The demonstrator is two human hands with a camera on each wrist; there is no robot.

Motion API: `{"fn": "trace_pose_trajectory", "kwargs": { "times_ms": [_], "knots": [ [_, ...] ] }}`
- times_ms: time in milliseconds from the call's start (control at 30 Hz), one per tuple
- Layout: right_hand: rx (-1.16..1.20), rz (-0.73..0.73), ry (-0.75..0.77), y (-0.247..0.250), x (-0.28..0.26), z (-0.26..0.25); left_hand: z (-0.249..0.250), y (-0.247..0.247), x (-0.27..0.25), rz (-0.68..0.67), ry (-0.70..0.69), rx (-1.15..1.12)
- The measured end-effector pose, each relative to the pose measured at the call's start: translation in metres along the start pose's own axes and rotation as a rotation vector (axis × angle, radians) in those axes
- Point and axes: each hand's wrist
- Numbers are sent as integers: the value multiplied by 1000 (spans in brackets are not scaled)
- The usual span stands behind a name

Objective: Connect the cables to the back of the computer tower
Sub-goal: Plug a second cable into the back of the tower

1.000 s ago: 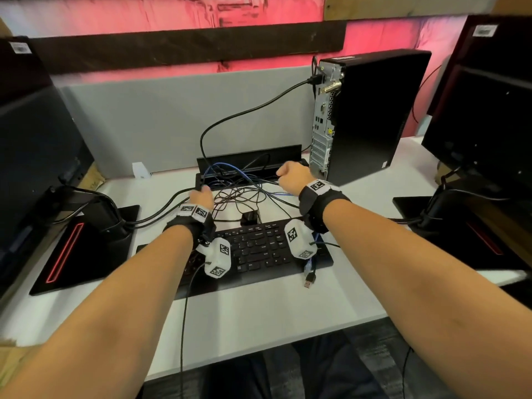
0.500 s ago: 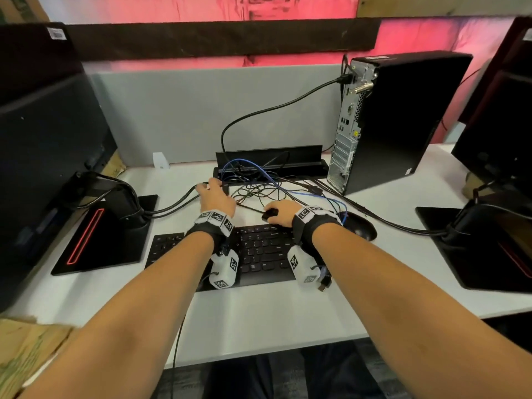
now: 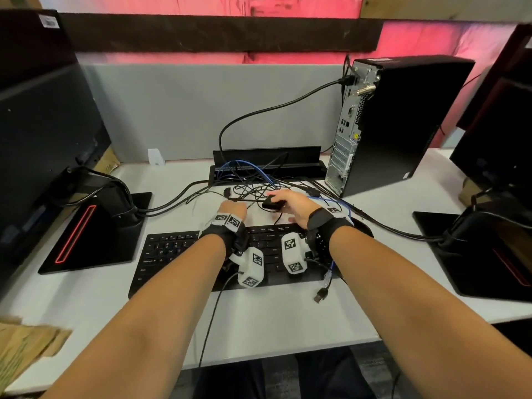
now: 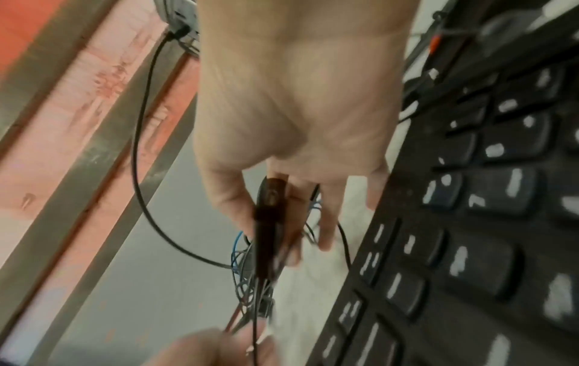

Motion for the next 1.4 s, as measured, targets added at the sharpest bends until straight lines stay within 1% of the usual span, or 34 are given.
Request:
{"fn": "trace_pose_trajectory", "kwargs": {
  "times_ms": [33,100,133,167,233,267,300,333,367,400,433,467,500,533,600,633,667,700,733,767,833,867,900,933,967,1033,1100,1133,1167,1267,1300,1333,1400],
  "knots": [
    [-94,-1,-7,3,-3,-1,-2,-1,-2,56,7,-14],
    [-364,-8,-8,11,-10,-6,-4,-1,-8,257,-9,-54],
    [-490,-13,-22,14,-13,-10,-6,0,-5,345,-13,-111],
    [-578,-22,-33,18,-16,-15,-8,4,-3,407,-19,-134],
    [-635,-9,-25,29,-19,-26,-7,11,-7,483,2,-130],
    [-585,44,-5,36,-18,-30,-4,14,-11,515,10,-81],
    [-438,117,24,42,-20,-34,1,16,-16,542,-21,-33],
    [-226,195,60,47,-21,-38,8,15,-17,528,-90,-15],
    [-11,247,107,50,-24,-42,17,11,-20,464,-194,-24],
    [177,262,151,50,-27,-47,25,5,-17,323,-290,-81],
    [309,250,174,50,-31,-53,33,-1,-17,137,-342,-164],
    [400,222,179,49,-33,-58,40,-6,-16,-32,-336,-238],
    [448,196,175,47,-37,-62,48,-10,-17,-144,-316,-277],
    [489,190,184,45,-40,-64,54,-12,-16,-181,-295,-276],
    [589,210,283,47,-46,-63,67,-10,-10,-116,-283,-292],
    [648,226,344,50,-49,-61,69,-6,-7,-89,-259,-294],
    [683,262,384,56,-51,-58,71,-2,0,-100,-199,-308],
    [699,302,403,63,-54,-57,71,0,5,-159,-137,-401],
    [691,331,399,71,-55,-57,72,4,5,-253,-79,-539],
    [661,355,385,78,-57,-58,75,7,5,-337,-52,-676],
    [518,390,372,90,-57,-60,94,10,-7,-451,-109,-862],
    [426,408,380,95,-57,-62,106,12,-11,-459,-178,-1005],
    [302,437,389,98,-56,-63,121,13,-15,-439,-251,-1197],
    [134,486,403,101,-55,-64,135,14,-20,-389,-306,-1292],
    [-54,547,423,103,-56,-69,150,12,-20,-358,-373,-1294],
    [-377,661,471,108,-62,-80,178,8,-25,-278,-468,-1084],
    [-572,736,532,114,-71,-97,201,-1,-25,-186,-519,-844],
    [-644,765,557,118,-76,-106,210,-6,-27,-176,-542,-747],
    [-705,798,578,122,-79,-116,218,-10,-23,-192,-559,-693],
    [-848,940,685,140,-85,-145,242,-25,-15,-213,-521,-583],
    [-898,989,685,150,-85,-152,249,-32,-14,-216,-519,-527],
    [-946,1028,649,160,-86,-159,255,-38,-17,-209,-524,-446],
    [-1015,1035,497,180,-85,-173,263,-48,-22,-199,-558,-254]
  ]
}}
Point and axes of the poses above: each hand's wrist, its own x-axis towards the middle knuckle, its own y-axis out of the back of the hand, z = x × y, and after that the axes turned 15 degrees about -z, right-handed
